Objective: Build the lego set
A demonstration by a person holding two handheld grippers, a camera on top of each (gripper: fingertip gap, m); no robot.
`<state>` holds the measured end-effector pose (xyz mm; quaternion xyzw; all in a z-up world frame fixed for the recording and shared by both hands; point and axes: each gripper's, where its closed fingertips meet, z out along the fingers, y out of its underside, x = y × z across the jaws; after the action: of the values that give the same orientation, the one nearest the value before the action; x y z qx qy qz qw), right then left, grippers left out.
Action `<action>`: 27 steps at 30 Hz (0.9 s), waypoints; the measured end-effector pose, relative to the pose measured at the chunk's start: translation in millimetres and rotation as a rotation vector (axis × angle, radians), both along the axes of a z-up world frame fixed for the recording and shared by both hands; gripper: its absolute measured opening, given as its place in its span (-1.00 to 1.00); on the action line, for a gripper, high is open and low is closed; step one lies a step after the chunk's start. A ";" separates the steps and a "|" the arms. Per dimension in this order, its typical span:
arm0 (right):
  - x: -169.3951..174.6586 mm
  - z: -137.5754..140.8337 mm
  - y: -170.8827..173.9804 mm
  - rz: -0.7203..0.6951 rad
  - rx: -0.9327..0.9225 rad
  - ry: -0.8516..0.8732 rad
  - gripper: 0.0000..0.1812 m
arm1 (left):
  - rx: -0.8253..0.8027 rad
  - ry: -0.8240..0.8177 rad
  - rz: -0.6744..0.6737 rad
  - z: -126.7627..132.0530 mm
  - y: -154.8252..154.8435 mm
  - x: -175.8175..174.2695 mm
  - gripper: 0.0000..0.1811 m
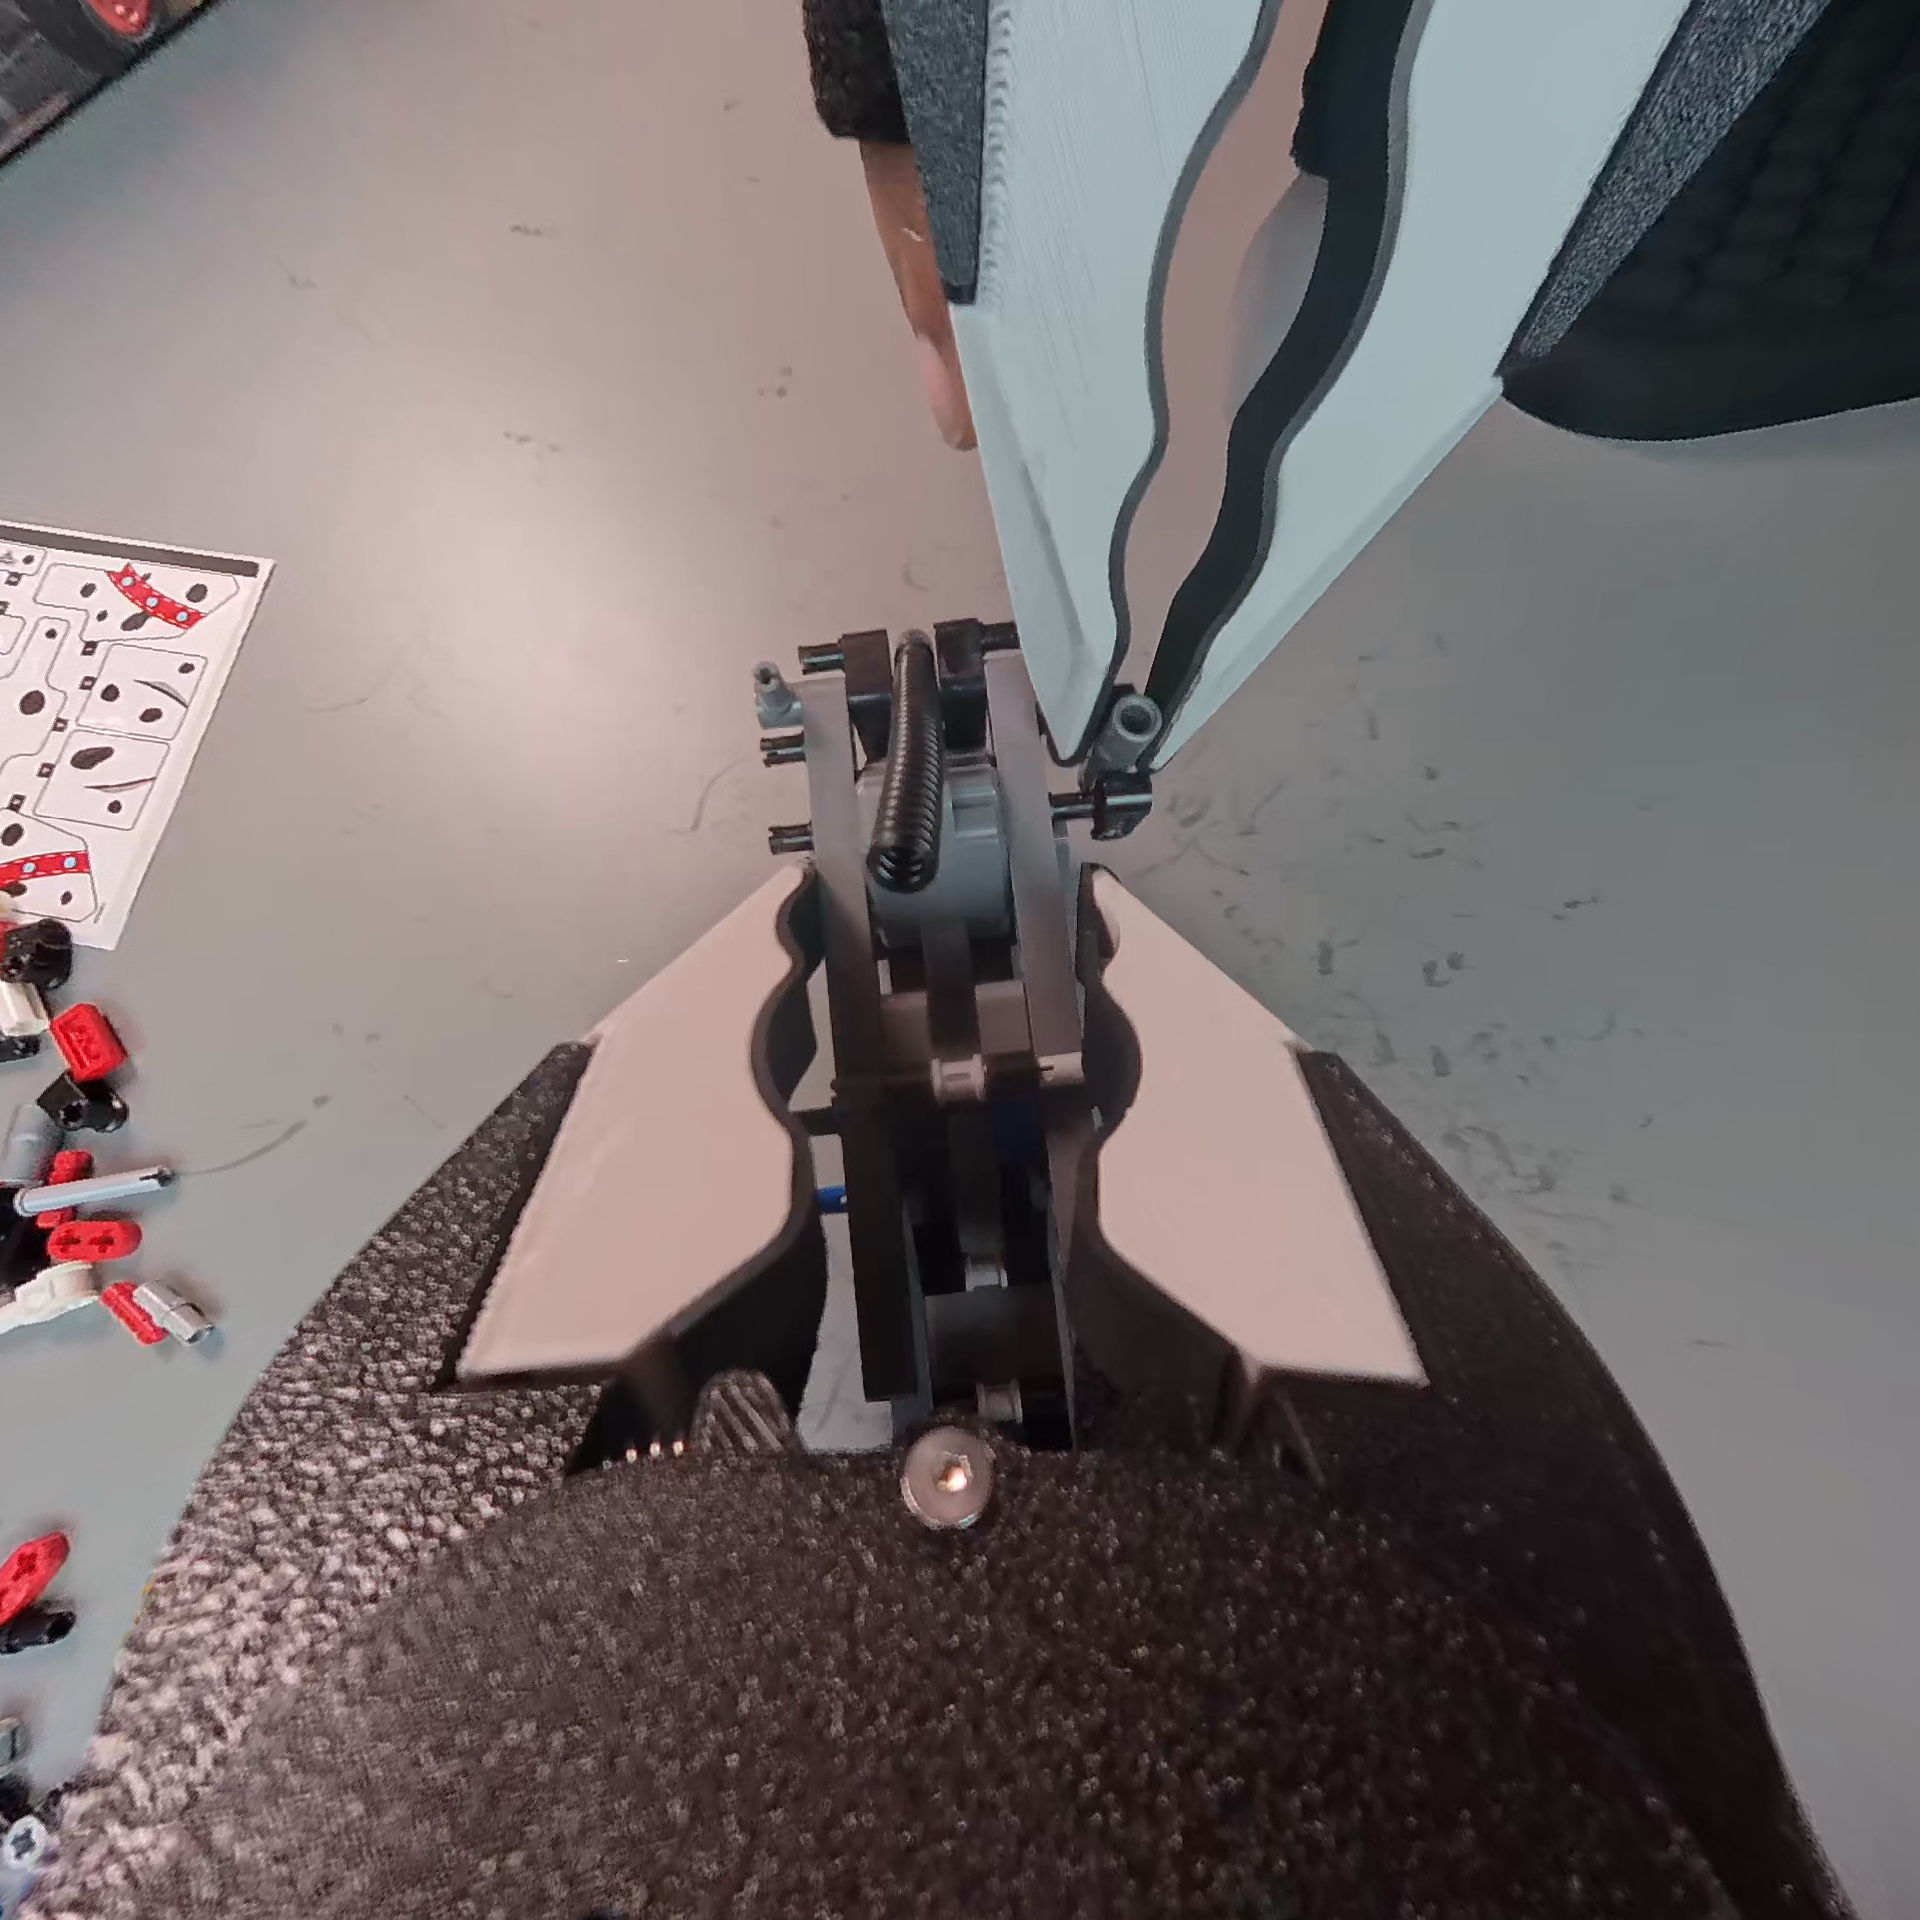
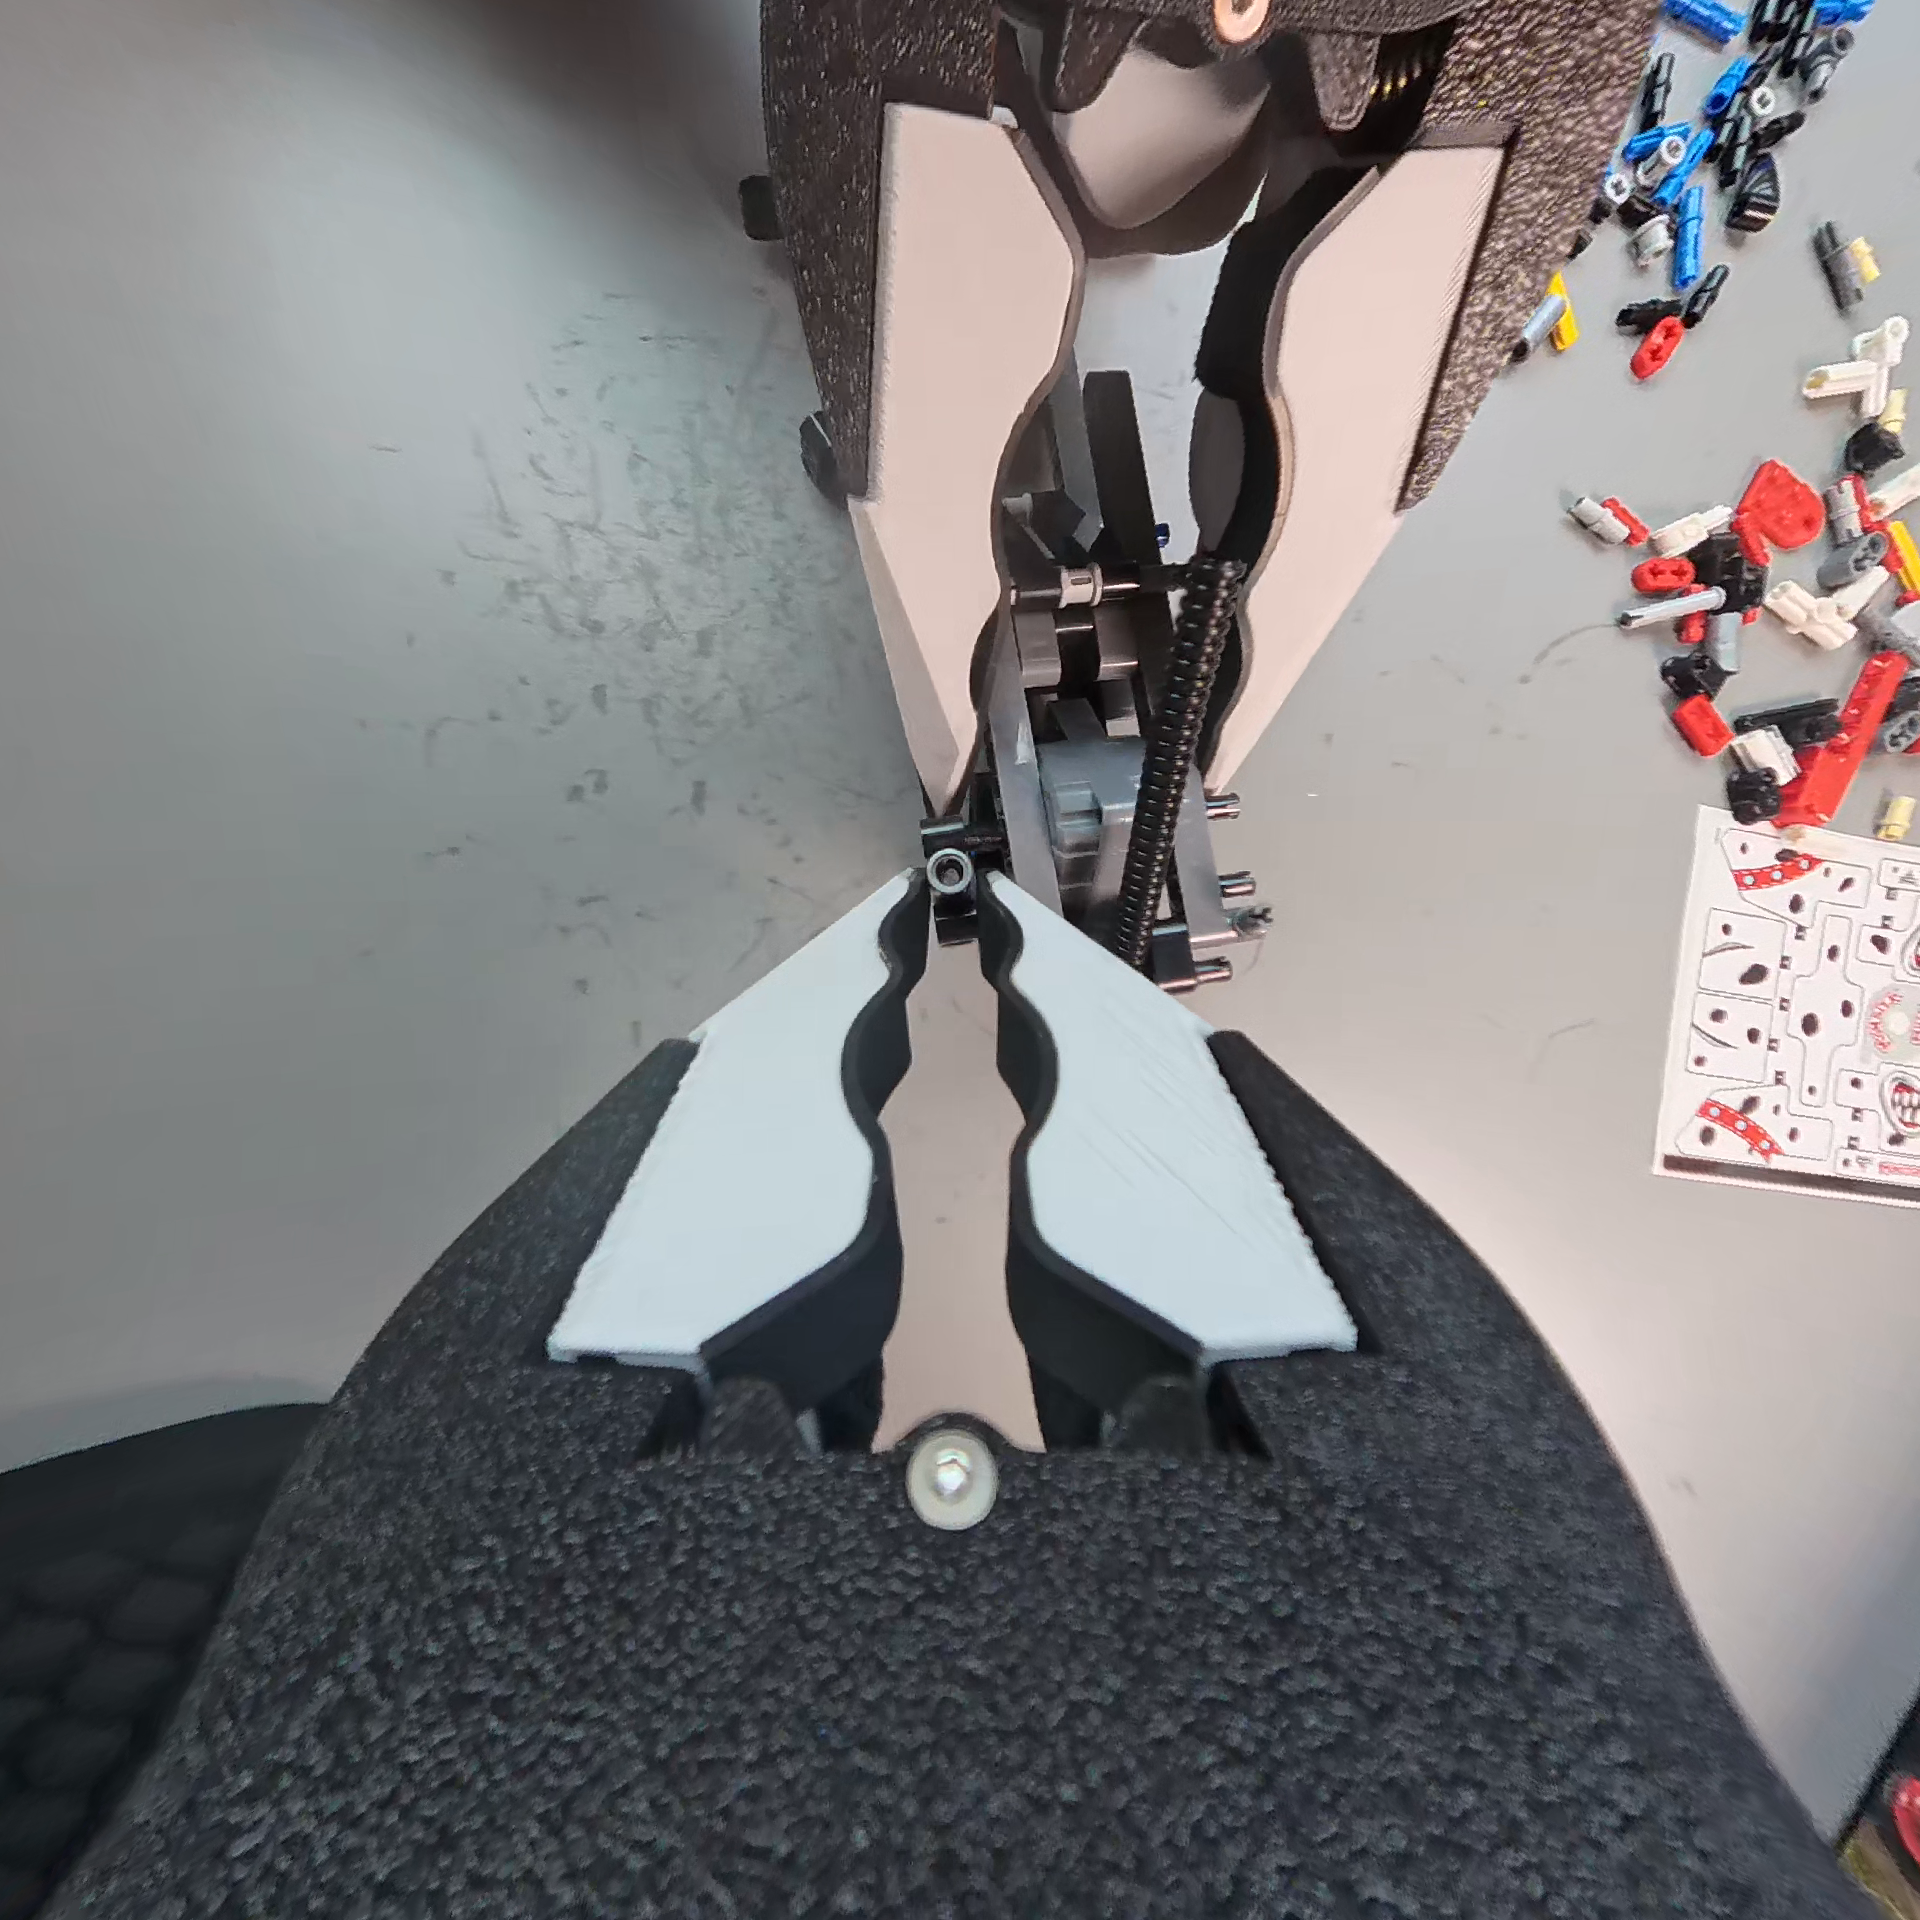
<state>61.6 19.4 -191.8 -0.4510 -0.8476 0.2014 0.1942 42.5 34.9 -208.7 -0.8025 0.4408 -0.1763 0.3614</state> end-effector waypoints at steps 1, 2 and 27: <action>-0.4 -1.0 -0.4 -0.002 -0.002 0.003 -0.91 | 0.000 0.001 -0.002 -0.1 -0.4 0.0 -0.44; -0.8 -1.5 -0.5 -0.004 -0.003 0.006 -0.91 | -0.002 0.000 -0.004 0.0 -0.9 0.2 -0.43; 5.3 3.3 15.0 0.040 0.043 0.011 -0.92 | 0.021 0.035 0.047 5.8 12.7 4.2 -0.16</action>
<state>66.9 34.4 -188.5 -0.4284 -0.8596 0.1893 0.2044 46.7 47.6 -203.0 -0.8117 0.4302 -0.1489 0.3660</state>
